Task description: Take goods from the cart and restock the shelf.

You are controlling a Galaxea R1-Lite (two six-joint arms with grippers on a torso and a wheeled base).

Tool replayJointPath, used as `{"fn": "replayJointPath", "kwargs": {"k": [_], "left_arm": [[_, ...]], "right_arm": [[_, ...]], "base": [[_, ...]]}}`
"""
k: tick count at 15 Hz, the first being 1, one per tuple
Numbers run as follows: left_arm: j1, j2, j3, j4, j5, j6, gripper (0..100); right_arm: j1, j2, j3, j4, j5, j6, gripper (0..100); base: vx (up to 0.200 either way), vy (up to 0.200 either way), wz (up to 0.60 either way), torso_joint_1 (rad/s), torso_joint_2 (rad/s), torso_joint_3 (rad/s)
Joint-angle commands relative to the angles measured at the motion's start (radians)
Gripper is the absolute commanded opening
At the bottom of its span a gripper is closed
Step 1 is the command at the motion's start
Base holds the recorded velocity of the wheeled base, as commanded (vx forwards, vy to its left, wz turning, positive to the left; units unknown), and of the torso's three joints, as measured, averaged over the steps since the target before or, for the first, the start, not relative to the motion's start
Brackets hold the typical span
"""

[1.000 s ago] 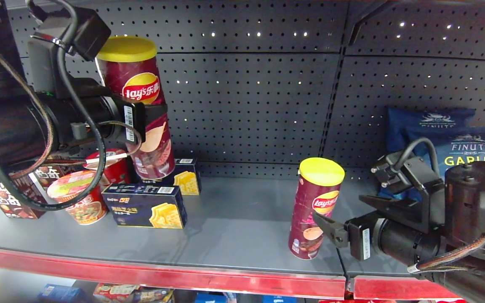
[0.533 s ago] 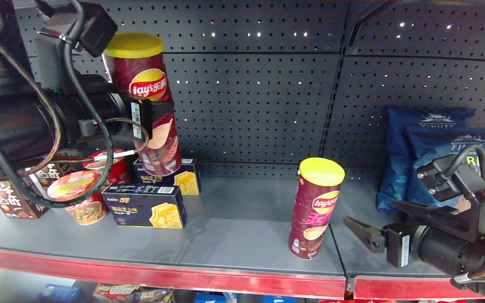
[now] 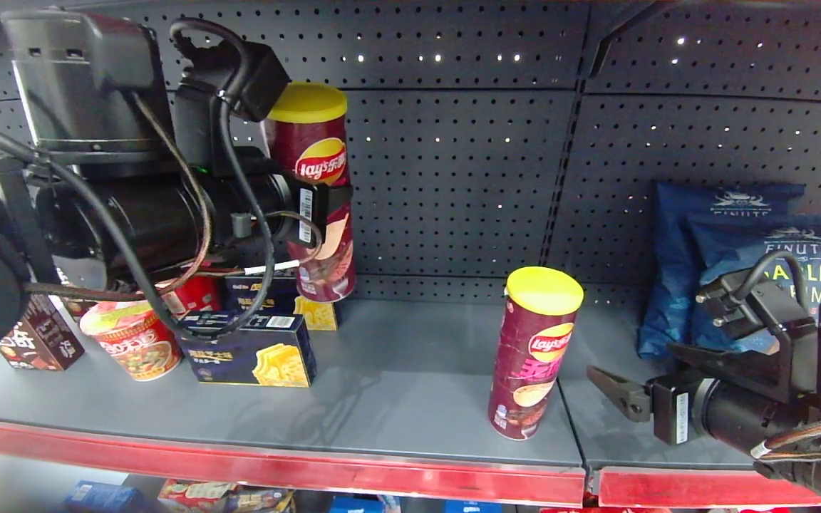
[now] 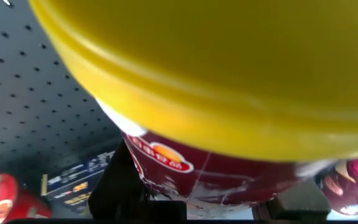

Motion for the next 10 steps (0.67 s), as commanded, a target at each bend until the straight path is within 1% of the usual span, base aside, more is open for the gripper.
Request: {"fn": "replayJointPath", "kwargs": {"k": [1,5,10], "left_arm": [[-0.002,0.063,-0.031,-0.006,0.001,-0.007,0],[-0.008,0.112,-0.051,-0.029,-0.001,-0.007,0],[-0.014,0.135,-0.064,-0.048,-0.001,-0.007,0]], "right_arm": [[-0.016,0.045,-0.004,-0.001,0.003,0.0,100],[-0.045,0.101,-0.046,-0.004,0.004,-0.003,100],[-0.053,0.167,-0.093,-0.014,0.018,-0.011,100]], "base": [[0.0,0.0,0.0,0.0,0.0,0.0],[0.0,0.0,0.0,0.0,0.0,0.0],[0.0,0.0,0.0,0.0,0.0,0.0]]}}
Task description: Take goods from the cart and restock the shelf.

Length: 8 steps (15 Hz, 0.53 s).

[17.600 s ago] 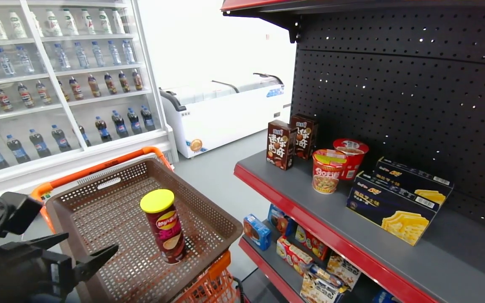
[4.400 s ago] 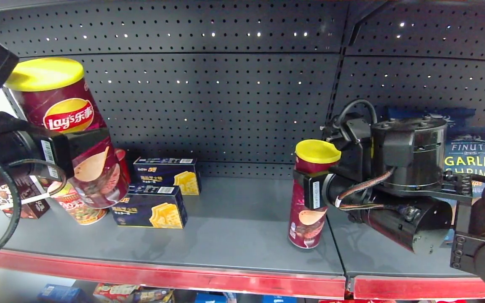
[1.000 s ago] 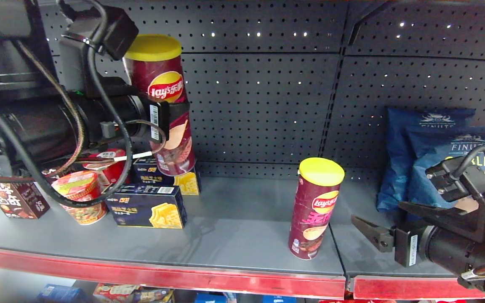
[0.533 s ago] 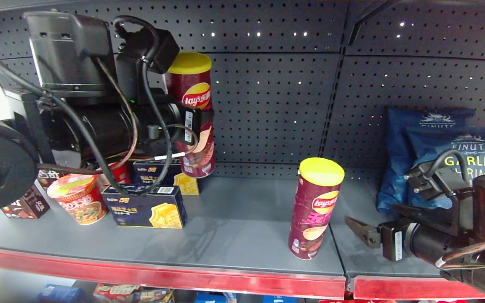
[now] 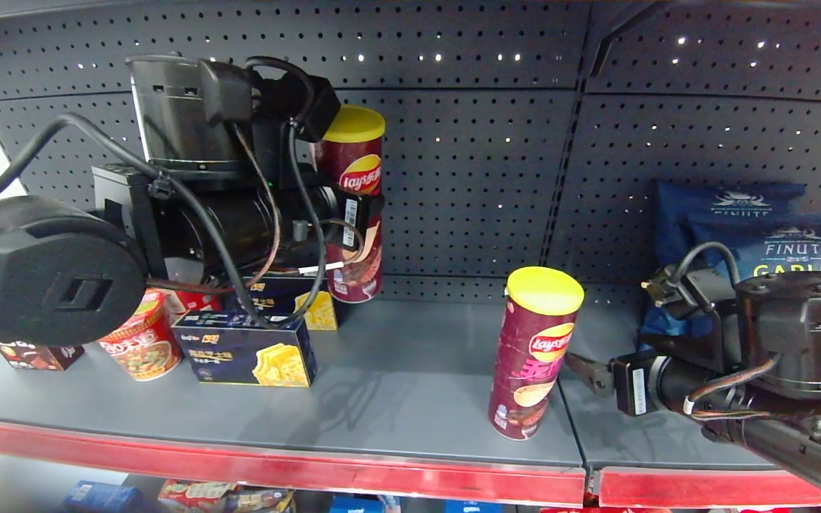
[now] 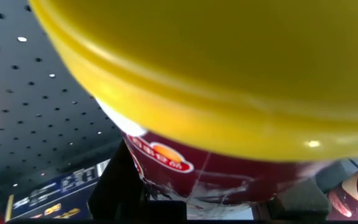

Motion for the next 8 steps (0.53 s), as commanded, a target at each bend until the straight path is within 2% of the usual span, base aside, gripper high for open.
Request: {"fn": "replayJointPath", "kwargs": {"k": [1,8], "left_arm": [[0.001,0.008,-0.002,0.0,0.001,0.0,0],[0.001,0.013,0.0,-0.002,0.002,0.0,0]], "right_arm": [[0.0,0.032,-0.009,-0.009,0.004,0.0,100],[0.017,0.015,0.008,-0.009,0.012,-0.008,100]], "base": [[0.0,0.0,0.0,0.0,0.0,0.0],[0.0,0.0,0.0,0.0,0.0,0.0]]}}
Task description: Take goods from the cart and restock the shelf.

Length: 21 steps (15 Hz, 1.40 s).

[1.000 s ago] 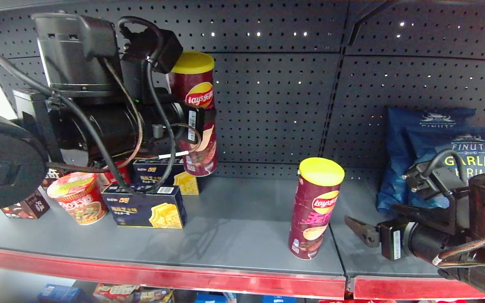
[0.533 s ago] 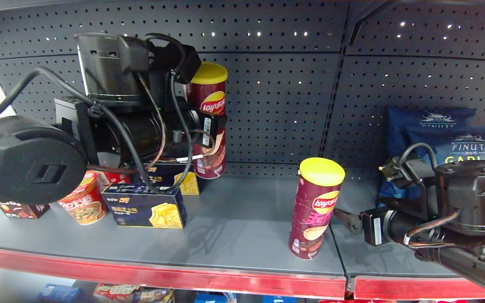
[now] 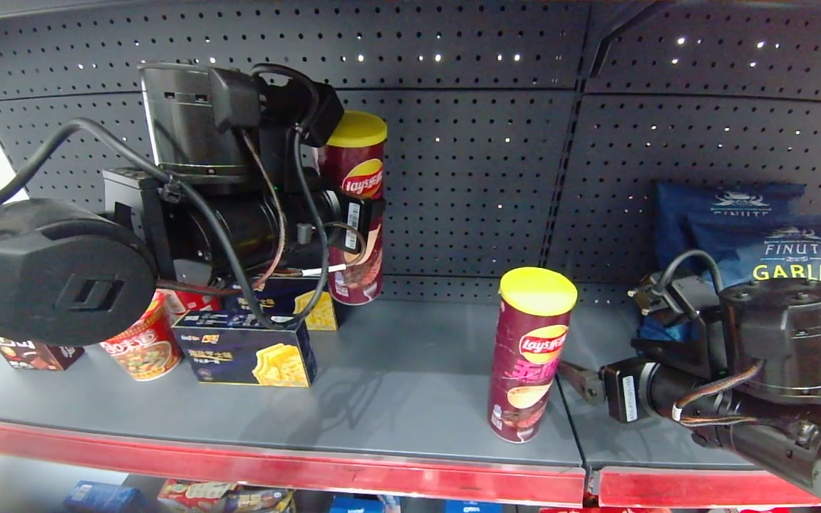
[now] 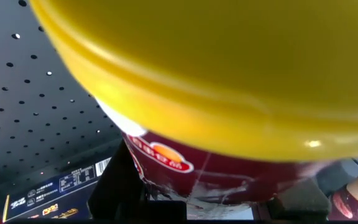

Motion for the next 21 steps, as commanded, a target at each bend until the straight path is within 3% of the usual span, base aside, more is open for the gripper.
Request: {"fn": "replayJointPath", "kwargs": {"k": [1,5,15,20,21], "left_arm": [[0.0,0.001,0.001,0.0,0.001,0.0,0],[-0.004,0.02,-0.007,0.0,0.001,0.002,0],[-0.035,0.187,-0.165,0.0,-0.004,0.006,0],[-0.067,0.317,-0.218,-0.092,-0.009,-0.006,0],[-0.076,0.336,-0.234,-0.084,-0.007,-0.026,0]], "right_arm": [[0.01,-0.011,0.003,0.0,-0.002,0.001,100],[0.003,-0.057,0.057,0.0,-0.003,0.001,100],[-0.049,-0.111,0.074,-0.028,0.015,0.002,100],[-0.051,-0.103,0.075,-0.028,0.015,0.002,100],[-0.051,-0.102,0.078,-0.028,0.014,0.002,100]], "base": [[0.0,0.0,0.0,0.0,0.0,0.0],[0.0,0.0,0.0,0.0,0.0,0.0],[0.0,0.0,0.0,0.0,0.0,0.0],[0.0,0.0,0.0,0.0,0.0,0.0],[0.0,0.0,0.0,0.0,0.0,0.0]]}}
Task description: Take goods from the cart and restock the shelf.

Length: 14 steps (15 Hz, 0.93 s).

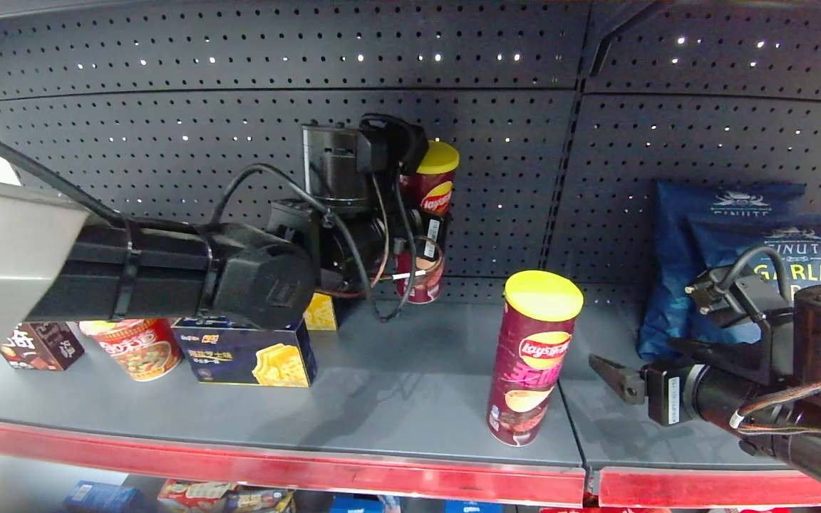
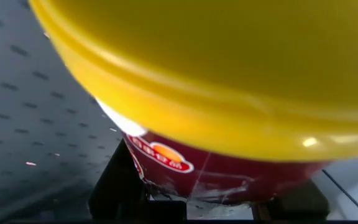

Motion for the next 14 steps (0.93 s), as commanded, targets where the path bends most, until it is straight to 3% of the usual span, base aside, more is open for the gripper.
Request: {"fn": "replayJointPath", "kwargs": {"k": [1,4,8,9,10,11,14], "left_arm": [[-0.012,0.072,-0.042,0.005,0.004,-0.019,0],[-0.009,0.108,-0.14,0.109,0.009,-0.078,0],[-0.013,0.112,-0.219,0.223,-0.004,-0.081,0],[-0.015,0.12,-0.219,0.229,-0.01,-0.097,0],[-0.029,0.137,-0.229,0.23,-0.008,-0.161,0],[-0.042,0.144,-0.234,0.23,-0.008,-0.204,0],[-0.047,0.152,-0.228,0.23,-0.007,-0.215,0]], "right_arm": [[-0.001,0.004,0.004,-0.001,-0.002,0.0,100],[-0.029,0.004,0.005,-0.001,0.001,0.0,100],[-0.041,-0.016,0.041,-0.001,0.001,0.0,100],[-0.047,-0.022,0.045,-0.001,0.001,0.0,100],[-0.049,-0.028,0.054,-0.001,0.001,0.0,100],[-0.049,-0.028,0.061,-0.001,0.001,-0.001,100],[-0.049,-0.028,0.056,-0.002,0.001,0.0,100]], "base": [[0.0,0.0,0.0,0.0,0.0,0.0],[0.0,0.0,0.0,0.0,0.0,0.0],[0.0,0.0,0.0,0.0,0.0,0.0],[0.0,0.0,0.0,0.0,0.0,0.0],[0.0,0.0,0.0,0.0,0.0,0.0],[0.0,0.0,0.0,0.0,0.0,0.0],[0.0,0.0,0.0,0.0,0.0,0.0]]}}
